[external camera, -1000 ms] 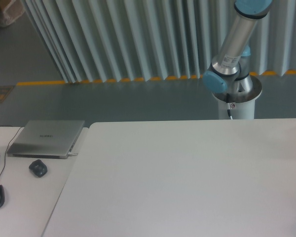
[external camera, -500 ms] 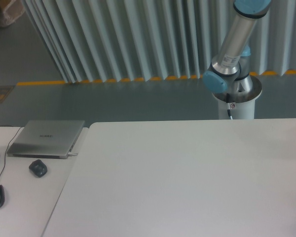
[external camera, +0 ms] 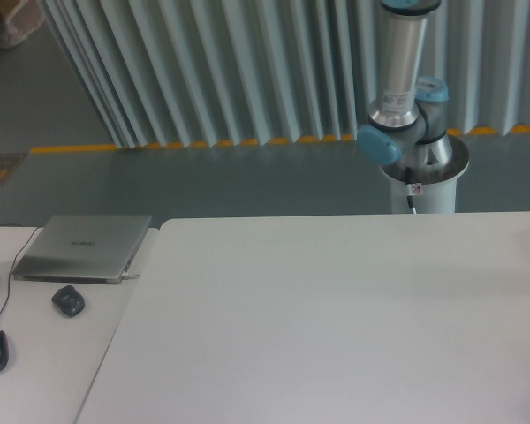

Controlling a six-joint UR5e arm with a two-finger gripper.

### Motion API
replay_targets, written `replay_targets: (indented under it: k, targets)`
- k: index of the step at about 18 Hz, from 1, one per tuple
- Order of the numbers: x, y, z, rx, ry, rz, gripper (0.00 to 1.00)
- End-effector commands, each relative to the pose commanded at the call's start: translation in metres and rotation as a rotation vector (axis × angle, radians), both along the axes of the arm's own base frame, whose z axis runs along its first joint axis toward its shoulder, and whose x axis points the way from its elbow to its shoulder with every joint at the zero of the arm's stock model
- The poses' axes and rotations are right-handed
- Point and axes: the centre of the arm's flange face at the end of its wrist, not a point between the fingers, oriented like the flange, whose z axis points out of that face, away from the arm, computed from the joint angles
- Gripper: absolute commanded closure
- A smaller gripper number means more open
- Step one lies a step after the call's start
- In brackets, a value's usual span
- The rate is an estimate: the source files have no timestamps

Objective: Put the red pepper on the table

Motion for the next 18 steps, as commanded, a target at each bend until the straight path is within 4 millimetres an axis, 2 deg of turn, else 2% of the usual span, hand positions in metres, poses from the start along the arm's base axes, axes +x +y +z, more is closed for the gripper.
replay_targets:
  k: [3, 4, 6, 11, 12, 14, 15, 18]
  targets:
    - [0.027, 0.059, -0.023, -0.066, 0.010, -0.087, 0.70]
    - [0.037, 0.084, -0.039, -0.099, 0.000, -0.136, 0.70]
    - [0.068, 0.131, -0.061, -0.123, -0.001, -0.224, 0.70]
    - [0.141, 0.211, -0.099, -0.157, -0.009, -0.342, 0.66]
    - [0.150, 0.224, -0.112, -0.177, 0.007, -0.338, 0.65]
    - [0.169, 0.243, -0.125, -0.213, 0.041, -0.336, 0.65]
    - [0.171, 0.247, -0.137, -0.227, 0.033, -0.338, 0.65]
    - [0.177, 0.250, -0.141, -0.231, 0.030, -0.349, 0.63]
